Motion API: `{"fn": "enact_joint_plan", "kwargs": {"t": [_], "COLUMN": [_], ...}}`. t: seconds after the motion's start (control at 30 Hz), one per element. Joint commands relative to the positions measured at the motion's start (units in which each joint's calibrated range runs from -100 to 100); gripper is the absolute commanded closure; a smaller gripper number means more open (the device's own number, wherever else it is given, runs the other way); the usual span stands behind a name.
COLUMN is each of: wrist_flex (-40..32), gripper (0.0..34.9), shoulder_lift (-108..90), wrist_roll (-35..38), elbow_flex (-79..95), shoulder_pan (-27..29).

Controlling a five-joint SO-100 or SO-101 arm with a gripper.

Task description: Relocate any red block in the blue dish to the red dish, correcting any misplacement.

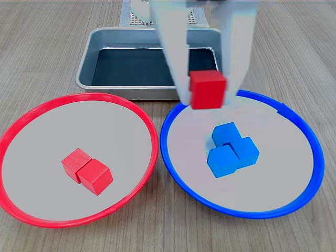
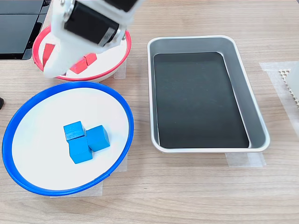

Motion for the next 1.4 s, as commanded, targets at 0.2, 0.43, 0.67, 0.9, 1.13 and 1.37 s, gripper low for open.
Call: {"fn": "enact_joint_plan", "kwargs": {"t": [0.2,0.43,0.67,0.9,1.13,1.37], "wrist_flex": [0.7,1.6,1.4,1.4,1.6,3.3], "gripper": [34.6,34.6,34.6,34.6,34.6,34.6], "shoulder_lift": [-2.8,0.6,5.7,12.0,17.0,22.0], "wrist_roll": [-6.0,-6.6,-7.2,-8.5,-9.6,-10.6], "elbow_flex": [4.1,4.6,4.9,0.8,-4.4,-11.7], "shoulder_pan": [11.2,16.8,18.0,16.8,14.5,12.6]}}
